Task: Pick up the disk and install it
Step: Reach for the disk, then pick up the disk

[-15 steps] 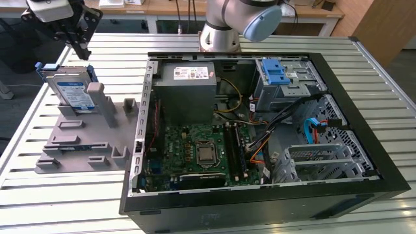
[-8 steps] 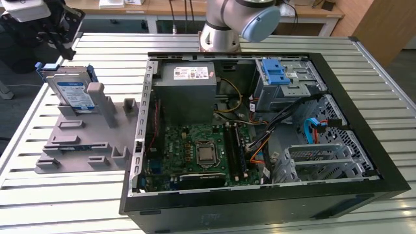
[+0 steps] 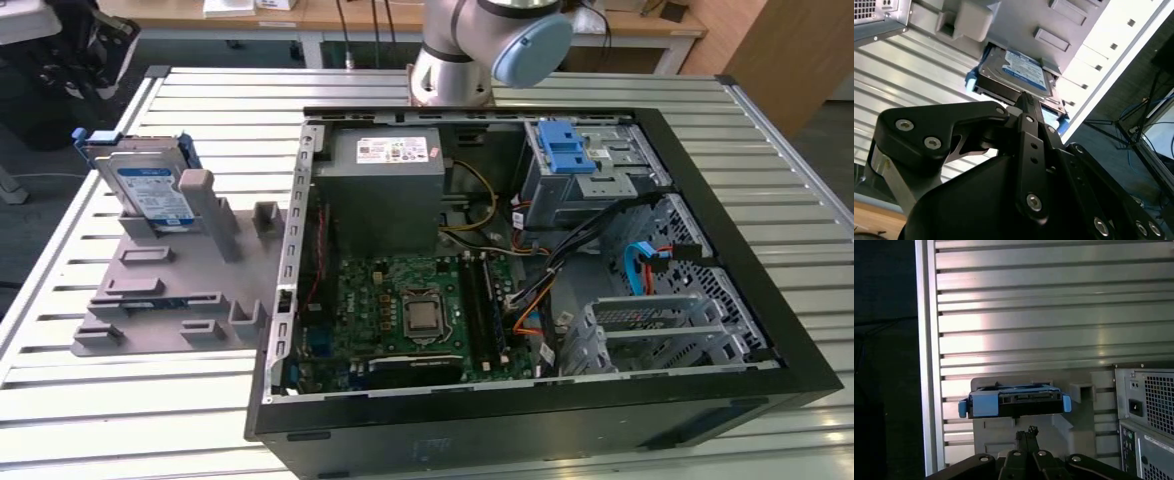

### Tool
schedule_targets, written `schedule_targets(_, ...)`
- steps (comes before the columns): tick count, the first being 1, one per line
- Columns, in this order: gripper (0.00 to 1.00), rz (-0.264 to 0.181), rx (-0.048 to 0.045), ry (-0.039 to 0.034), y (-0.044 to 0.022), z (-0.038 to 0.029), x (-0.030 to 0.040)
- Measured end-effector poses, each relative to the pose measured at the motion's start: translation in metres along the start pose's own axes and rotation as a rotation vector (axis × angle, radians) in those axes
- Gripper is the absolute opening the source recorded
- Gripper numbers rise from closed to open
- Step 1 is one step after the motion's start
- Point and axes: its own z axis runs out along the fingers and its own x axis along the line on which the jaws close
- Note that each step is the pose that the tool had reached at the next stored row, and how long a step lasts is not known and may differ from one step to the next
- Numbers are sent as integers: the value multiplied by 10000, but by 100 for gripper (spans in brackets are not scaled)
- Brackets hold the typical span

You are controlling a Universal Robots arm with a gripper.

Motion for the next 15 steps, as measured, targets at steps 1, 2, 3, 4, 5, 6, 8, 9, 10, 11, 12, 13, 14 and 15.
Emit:
schedule_targets(1,11,1,0,6,6,4,39)
schedule_targets(2,11,0,0,11,10,8,78)
schedule_targets(3,11,0,0,15,13,11,111)
schedule_targets(4,11,0,1,17,16,13,132)
schedule_targets(5,11,0,1,19,17,14,142)
schedule_targets(6,11,0,1,18,17,14,142)
schedule_targets(8,11,0,1,19,27,18,149)
schedule_targets(9,11,0,1,19,36,22,155)
schedule_targets(10,11,0,1,19,37,22,156)
schedule_targets(11,11,0,1,19,37,22,156)
schedule_targets(12,11,0,1,19,38,22,156)
schedule_targets(13,11,0,1,19,38,23,156)
schedule_targets(14,11,-4,1,19,38,23,156)
schedule_targets(15,11,-11,1,19,38,23,157)
